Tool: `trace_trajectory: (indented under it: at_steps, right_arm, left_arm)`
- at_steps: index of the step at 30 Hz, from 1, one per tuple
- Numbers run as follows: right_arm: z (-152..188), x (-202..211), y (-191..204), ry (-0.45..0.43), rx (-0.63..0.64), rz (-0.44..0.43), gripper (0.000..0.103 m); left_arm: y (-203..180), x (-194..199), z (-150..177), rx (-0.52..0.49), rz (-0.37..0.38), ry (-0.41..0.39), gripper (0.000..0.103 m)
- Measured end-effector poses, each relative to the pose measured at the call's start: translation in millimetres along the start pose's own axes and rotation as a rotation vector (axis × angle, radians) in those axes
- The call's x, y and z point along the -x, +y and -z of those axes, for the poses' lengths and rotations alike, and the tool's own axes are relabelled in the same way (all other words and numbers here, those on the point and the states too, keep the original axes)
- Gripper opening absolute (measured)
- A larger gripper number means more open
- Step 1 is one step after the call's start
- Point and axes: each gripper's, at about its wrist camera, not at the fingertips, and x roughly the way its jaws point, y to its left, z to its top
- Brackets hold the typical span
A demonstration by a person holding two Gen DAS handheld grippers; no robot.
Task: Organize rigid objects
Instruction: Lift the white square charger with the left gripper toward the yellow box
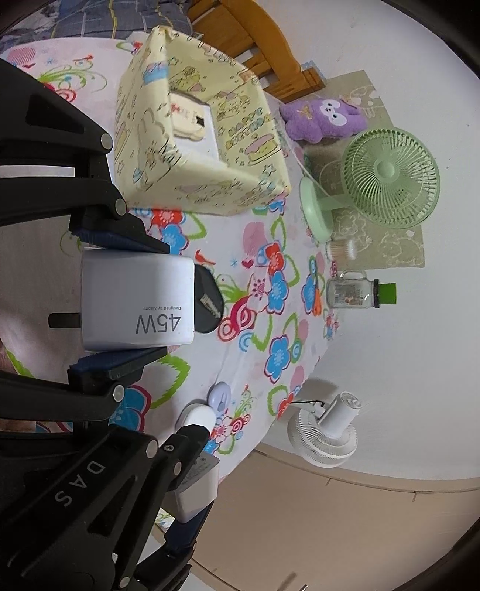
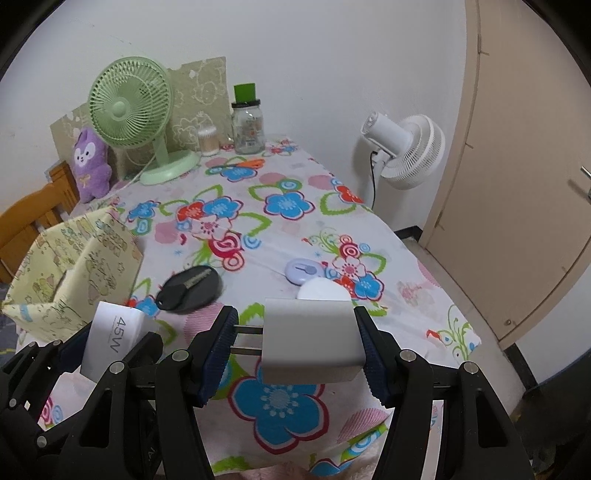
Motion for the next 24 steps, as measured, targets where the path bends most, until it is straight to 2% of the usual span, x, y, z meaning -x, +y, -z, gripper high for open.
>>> trace_trajectory:
  at_steps: [24]
  right_arm:
    - [-38.7,29.7,39.0,-0.053,0.044,-0.022,0.066]
  left_arm:
    - [34.9,30.6,-31.6,0.004,-0.031,-0.052,0.048]
